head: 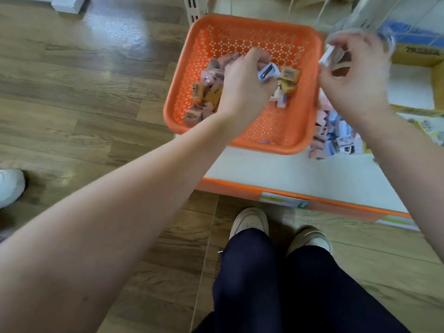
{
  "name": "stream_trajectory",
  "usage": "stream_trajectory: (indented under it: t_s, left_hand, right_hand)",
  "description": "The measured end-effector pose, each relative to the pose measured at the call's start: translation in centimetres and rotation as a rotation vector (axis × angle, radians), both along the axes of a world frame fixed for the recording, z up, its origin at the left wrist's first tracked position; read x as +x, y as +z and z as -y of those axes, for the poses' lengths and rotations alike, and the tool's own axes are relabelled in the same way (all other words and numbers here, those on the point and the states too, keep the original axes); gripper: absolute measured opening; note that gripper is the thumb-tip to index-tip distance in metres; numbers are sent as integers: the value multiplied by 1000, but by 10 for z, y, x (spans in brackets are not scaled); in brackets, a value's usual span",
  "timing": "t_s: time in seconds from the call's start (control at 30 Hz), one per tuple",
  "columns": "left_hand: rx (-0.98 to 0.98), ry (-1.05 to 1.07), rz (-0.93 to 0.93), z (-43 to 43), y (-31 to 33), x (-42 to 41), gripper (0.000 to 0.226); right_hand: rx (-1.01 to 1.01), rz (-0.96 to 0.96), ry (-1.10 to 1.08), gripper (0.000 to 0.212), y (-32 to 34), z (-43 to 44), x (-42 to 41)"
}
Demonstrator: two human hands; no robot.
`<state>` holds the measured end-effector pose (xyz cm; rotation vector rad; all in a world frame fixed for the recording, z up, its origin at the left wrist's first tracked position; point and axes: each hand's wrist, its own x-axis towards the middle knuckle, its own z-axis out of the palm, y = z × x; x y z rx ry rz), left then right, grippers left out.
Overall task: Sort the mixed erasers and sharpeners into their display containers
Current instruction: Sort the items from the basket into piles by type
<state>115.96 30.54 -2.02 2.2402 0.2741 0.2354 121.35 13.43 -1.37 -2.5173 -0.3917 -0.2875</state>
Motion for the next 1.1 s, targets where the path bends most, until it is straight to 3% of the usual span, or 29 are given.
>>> stream_trajectory:
  t_s: [0.3, 0.5, 0.87, 1.1]
  left_hand:
    - [129, -294, 51, 76, 5, 9, 28]
    - [578, -501, -88, 97, -10, 15, 29]
    - [861, -477, -119, 106, -21, 17, 28]
    - [795, -475, -98, 103, -21, 16, 28]
  right_hand:
    - [-1, -160, -45, 42, -15, 67, -17]
    - [-73, -283, 9, 40, -33, 79, -33]
    - [-52, -361, 50, 44, -51, 73, -51]
    - [-102, -371, 44, 45, -50, 78, -54]
